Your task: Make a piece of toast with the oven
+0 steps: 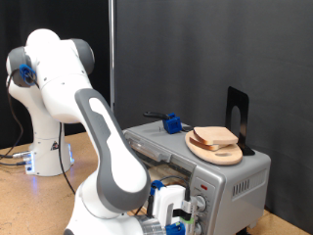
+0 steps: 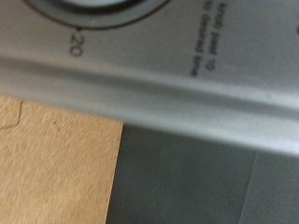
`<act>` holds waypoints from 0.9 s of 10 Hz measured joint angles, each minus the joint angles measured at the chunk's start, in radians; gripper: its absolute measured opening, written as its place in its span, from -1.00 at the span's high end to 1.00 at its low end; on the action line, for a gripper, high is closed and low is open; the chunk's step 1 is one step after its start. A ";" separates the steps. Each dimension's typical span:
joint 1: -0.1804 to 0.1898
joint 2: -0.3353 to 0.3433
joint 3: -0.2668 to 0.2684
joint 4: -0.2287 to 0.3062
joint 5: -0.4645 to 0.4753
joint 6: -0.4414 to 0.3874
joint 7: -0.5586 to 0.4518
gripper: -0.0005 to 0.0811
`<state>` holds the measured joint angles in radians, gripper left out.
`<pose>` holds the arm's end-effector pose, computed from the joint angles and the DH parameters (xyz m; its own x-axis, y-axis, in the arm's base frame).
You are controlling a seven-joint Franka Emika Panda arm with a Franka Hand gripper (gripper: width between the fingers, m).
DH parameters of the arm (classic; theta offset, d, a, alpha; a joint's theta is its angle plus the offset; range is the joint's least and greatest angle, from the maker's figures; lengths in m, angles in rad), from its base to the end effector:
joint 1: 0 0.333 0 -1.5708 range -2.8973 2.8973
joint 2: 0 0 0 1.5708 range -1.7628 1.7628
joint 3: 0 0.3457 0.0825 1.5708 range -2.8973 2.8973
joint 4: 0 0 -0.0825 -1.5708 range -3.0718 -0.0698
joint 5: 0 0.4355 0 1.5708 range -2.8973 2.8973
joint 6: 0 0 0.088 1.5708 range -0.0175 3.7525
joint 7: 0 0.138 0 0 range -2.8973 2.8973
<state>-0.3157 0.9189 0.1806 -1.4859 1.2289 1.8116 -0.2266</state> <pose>0.7447 -0.0139 0.1203 0.8219 -0.2435 -0.5149 -0.5568 -0.1530 -0.8164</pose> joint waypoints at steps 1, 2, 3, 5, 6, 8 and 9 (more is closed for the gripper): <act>-0.001 -0.012 0.000 -0.017 0.007 0.035 -0.045 0.21; -0.003 -0.016 0.000 -0.024 0.010 0.045 -0.073 0.21; -0.006 -0.018 0.000 -0.026 0.011 0.046 -0.085 0.21; -0.013 -0.021 0.000 -0.027 0.010 0.028 -0.068 0.21; -0.018 -0.021 -0.001 -0.025 0.008 -0.009 -0.021 0.22; -0.029 -0.021 -0.002 -0.019 0.007 -0.061 0.058 0.22; -0.029 -0.021 -0.003 -0.019 0.006 -0.065 0.073 0.22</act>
<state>-0.3450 0.8976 0.1775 -1.5048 1.2352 1.7471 -0.1532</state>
